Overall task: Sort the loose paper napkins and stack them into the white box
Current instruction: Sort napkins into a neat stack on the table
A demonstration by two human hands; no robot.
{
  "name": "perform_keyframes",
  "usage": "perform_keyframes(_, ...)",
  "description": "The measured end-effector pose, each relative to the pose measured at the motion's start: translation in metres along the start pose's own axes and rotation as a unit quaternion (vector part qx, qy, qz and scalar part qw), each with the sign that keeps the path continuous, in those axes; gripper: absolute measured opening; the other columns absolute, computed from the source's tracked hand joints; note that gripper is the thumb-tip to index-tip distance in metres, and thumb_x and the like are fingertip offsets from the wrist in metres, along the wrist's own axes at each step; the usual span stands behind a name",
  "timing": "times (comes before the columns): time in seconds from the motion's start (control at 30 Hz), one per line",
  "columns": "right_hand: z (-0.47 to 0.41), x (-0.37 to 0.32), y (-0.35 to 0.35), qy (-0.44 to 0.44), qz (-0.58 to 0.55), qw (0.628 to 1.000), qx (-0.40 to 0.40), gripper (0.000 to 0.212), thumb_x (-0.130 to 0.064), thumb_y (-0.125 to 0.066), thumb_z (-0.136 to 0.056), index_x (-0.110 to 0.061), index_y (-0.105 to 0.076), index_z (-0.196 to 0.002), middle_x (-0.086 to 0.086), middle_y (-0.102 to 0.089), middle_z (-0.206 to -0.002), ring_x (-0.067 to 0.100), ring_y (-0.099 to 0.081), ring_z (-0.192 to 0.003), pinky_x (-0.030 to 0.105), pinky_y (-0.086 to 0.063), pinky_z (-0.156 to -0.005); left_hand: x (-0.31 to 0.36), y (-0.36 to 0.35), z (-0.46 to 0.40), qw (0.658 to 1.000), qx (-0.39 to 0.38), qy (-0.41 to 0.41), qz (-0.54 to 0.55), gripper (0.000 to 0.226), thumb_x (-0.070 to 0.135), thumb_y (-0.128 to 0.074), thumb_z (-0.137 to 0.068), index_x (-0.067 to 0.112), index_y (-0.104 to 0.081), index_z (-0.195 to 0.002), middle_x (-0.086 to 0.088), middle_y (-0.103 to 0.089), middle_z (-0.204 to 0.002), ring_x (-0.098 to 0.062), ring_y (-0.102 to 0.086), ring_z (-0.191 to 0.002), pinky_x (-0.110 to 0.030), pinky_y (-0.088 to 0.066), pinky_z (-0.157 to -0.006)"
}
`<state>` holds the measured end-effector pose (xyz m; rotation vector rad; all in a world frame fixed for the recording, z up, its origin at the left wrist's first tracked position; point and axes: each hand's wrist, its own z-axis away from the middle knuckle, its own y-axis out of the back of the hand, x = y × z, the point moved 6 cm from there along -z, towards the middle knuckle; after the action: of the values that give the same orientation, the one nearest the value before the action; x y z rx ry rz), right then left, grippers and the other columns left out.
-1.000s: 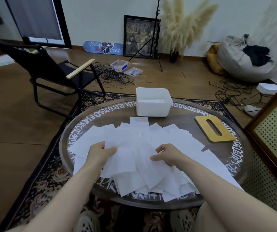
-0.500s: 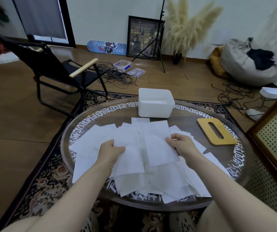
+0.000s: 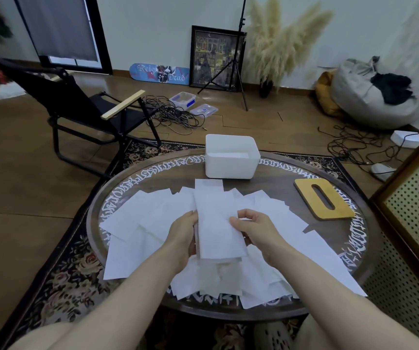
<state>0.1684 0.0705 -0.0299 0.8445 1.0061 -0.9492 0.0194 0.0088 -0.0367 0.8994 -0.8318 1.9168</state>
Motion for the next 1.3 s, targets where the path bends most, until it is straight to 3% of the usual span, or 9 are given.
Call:
perform_keyframes(0.33,0.001,-0.001,0.007,0.006,0.018,1.0,0.015,0.005,-0.014,-0.062,-0.089,-0.011,-0.062,-0.085,0.008,-0.064,-0.081,0.02,-0.05,-0.066,0.025,-0.036,-0.053,-0.003,-0.007,-0.003,1.0,-0.023,0.015,-0.013,0.045,0.054,-0.044,-0.095,0.018,-0.067,-0.108,-0.006,-0.073,-0.103,-0.026,-0.068,-0.098,-0.037,-0.054,-0.077)
perform_keyframes(0.43,0.002,0.0,0.012,0.005,0.019,1.0,0.02,0.004,-0.013,-0.061,-0.09,-0.011,-0.062,-0.086,0.008,-0.064,-0.082,0.02,-0.051,-0.066,0.025,-0.037,-0.053,-0.002,-0.012,-0.003,0.998,-0.031,-0.023,-0.041,0.026,0.032,-0.056,-0.094,0.015,-0.065,-0.112,-0.005,-0.072,-0.106,-0.025,-0.067,-0.097,-0.039,-0.053,-0.086)
perform_keyframes(0.57,0.007,-0.001,0.018,-0.001,0.046,0.999,0.014,0.005,-0.015,-0.063,-0.089,-0.012,-0.061,-0.086,0.003,-0.063,-0.075,0.013,-0.05,-0.057,0.02,-0.034,-0.05,-0.004,-0.016,-0.005,0.997,-0.012,-0.045,-0.061,0.015,0.009,-0.056,-0.093,0.013,-0.065,-0.106,-0.006,-0.071,-0.104,-0.026,-0.067,-0.094,-0.038,-0.054,-0.081)
perform_keyframes(0.7,0.003,-0.003,0.046,-0.009,0.069,0.996,0.051,0.007,-0.017,-0.063,-0.089,-0.011,-0.061,-0.09,0.003,-0.067,-0.076,0.013,-0.054,-0.054,0.015,-0.035,-0.046,-0.004,-0.014,-0.01,0.995,0.028,-0.059,-0.073,0.012,0.006,-0.055,-0.093,0.012,-0.064,-0.099,-0.009,-0.069,-0.101,-0.027,-0.064,-0.086,-0.031,-0.05,-0.069)
perform_keyframes(0.83,-0.013,0.005,0.1,-0.009,0.15,0.981,0.126,0.008,-0.012,-0.062,-0.089,-0.008,-0.062,-0.096,0.007,-0.066,-0.086,0.012,-0.055,-0.063,0.01,-0.039,-0.044,-0.006,-0.011,-0.013,0.995,0.027,-0.049,-0.084,0.012,0.005,-0.055,-0.092,0.014,-0.062,-0.092,-0.007,-0.068,-0.094,-0.025,-0.062,-0.08,-0.032,-0.048,-0.068)
perform_keyframes(0.93,-0.02,0.025,0.131,-0.055,0.245,0.962,0.109,0.02,-0.017,-0.068,-0.085,-0.012,-0.06,-0.103,0.005,-0.061,-0.096,0.014,-0.055,-0.075,0.022,-0.042,-0.06,-0.008,-0.008,-0.014,0.994,0.02,-0.033,-0.103,0.011,0.006,-0.055,-0.093,0.015,-0.062,-0.094,-0.005,-0.067,-0.091,-0.025,-0.062,-0.079,-0.032,-0.049,-0.066)
perform_keyframes(1.07,-0.014,0.044,0.147,-0.136,0.293,0.945,0.061,0.036,-0.029,-0.073,-0.082,-0.014,-0.055,-0.11,0.003,-0.059,-0.099,0.013,-0.054,-0.079,0.023,-0.038,-0.058,-0.009,-0.001,-0.017,0.993,0.03,-0.026,-0.114,0.011,0.007,-0.055,-0.093,0.013,-0.062,-0.098,-0.009,-0.067,-0.097,-0.03,-0.063,-0.086,-0.034,-0.049,-0.067)
perform_keyframes(1.17,-0.011,0.05,0.15,-0.179,0.241,0.952,0.059,0.034,-0.03,-0.072,-0.084,-0.011,-0.056,-0.108,0.006,-0.063,-0.095,0.015,-0.055,-0.075,0.025,-0.041,-0.061,-0.009,-0.002,-0.018,0.993,0.033,-0.025,-0.114,0.012,0.006,-0.055,-0.092,0.011,-0.062,-0.101,-0.011,-0.067,-0.099,-0.032,-0.063,-0.088,-0.036,-0.05,-0.07)
perform_keyframes(1.3,-0.017,0.058,0.147,-0.215,0.143,0.961,0.096,0.017,-0.021,-0.071,-0.085,-0.009,-0.06,-0.09,0.007,-0.067,-0.086,0.015,-0.055,-0.063,0.027,-0.043,-0.061,-0.011,-0.01,-0.017,0.992,0.024,-0.023,-0.118,0.01,0.006,-0.055,-0.092,0.013,-0.062,-0.095,-0.011,-0.068,-0.097,-0.032,-0.063,-0.088,-0.04,-0.051,-0.08)
